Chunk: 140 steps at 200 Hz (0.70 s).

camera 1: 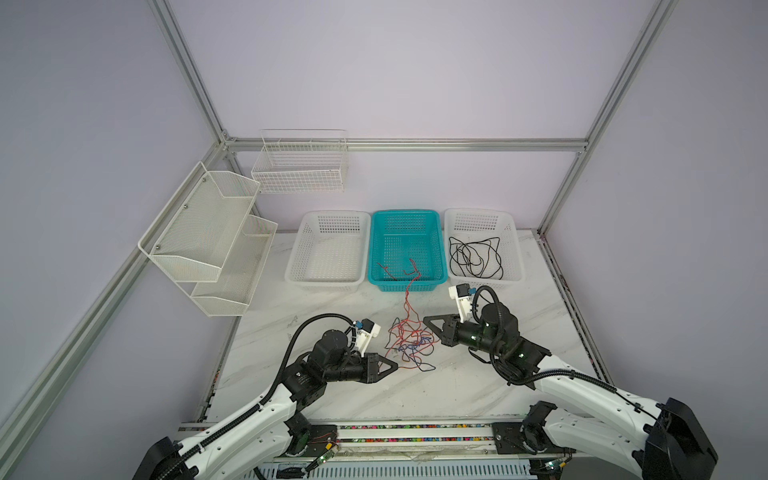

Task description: Untangle the cables

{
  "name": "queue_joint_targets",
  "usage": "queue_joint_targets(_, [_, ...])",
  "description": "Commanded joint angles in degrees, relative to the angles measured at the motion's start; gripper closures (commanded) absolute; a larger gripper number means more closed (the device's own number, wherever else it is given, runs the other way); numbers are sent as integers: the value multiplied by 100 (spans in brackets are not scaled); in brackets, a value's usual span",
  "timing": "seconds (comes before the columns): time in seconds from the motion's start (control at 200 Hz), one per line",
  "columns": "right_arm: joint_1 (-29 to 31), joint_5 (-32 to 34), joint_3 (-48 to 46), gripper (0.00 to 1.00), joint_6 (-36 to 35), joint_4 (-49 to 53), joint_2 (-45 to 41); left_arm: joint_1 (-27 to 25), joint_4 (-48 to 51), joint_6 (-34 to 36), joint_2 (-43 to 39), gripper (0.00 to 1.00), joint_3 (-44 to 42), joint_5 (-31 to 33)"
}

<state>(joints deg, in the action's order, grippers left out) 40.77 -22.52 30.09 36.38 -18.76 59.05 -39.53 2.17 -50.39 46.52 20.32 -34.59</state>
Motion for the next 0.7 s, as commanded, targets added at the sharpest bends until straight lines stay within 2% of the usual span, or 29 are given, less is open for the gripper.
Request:
queue_joint_targets(0.0, [-37, -325, -79, 100, -197, -764, 158, -38, -474, 63, 121, 100, 600, -347])
queue_joint_targets(0.305, [-34, -591, -371, 100, -236, -1656, 210, -63, -690, 50, 310, 100, 639, -379])
queue_joint_targets(0.455, [-35, -779, -432, 100, -157, -1981, 629, -115, -814, 53, 459, 100, 731, -395])
queue_joint_targets(0.695, [-35, -642, -528, 100, -69, -2337, 821, -198, -954, 82, 710, 100, 863, -445])
